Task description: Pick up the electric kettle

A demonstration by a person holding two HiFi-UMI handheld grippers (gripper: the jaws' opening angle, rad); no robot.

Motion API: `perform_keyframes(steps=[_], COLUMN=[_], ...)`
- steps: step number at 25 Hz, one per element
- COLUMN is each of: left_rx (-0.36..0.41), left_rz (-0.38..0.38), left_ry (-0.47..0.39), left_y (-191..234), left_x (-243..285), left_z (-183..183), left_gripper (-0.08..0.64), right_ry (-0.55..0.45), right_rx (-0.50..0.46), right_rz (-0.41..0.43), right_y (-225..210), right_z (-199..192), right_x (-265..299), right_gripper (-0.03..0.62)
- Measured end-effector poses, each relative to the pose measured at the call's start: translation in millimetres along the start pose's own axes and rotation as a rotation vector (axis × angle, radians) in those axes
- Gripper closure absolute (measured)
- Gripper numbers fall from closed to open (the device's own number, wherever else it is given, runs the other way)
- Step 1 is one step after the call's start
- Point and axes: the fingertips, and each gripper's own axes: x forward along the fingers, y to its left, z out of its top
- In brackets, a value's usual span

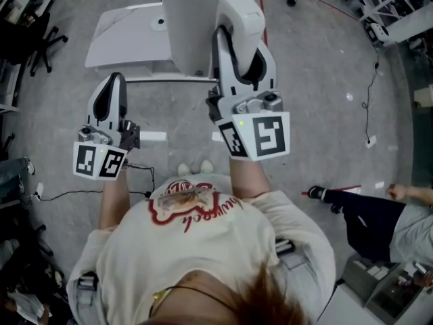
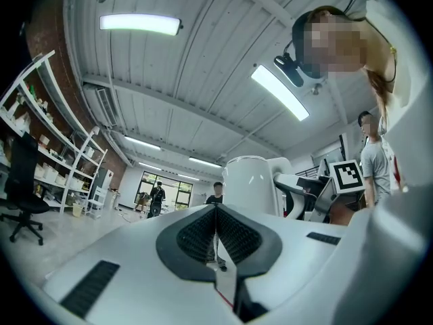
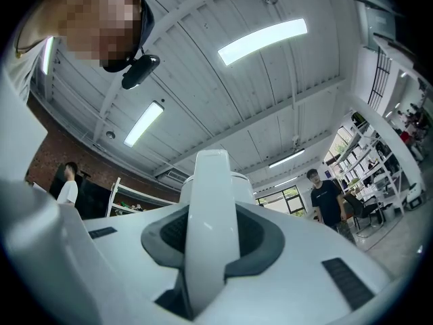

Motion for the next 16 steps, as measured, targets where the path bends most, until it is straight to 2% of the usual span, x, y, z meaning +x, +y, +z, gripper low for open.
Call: perform_keyframes(steps=[16], left_rx=[-0.006], left_rz=[0.005], left_ry=[-0.001], left_y=[-2.9], left_x=[-0.3], left_z=[3.6], left_gripper=[0.546], right_ry=[0.005], right_rx=[-0.004], right_rz=[0.021], right_y=[3.8], right_z=[6.6], right_x=[-0.1], right_gripper=[0.488])
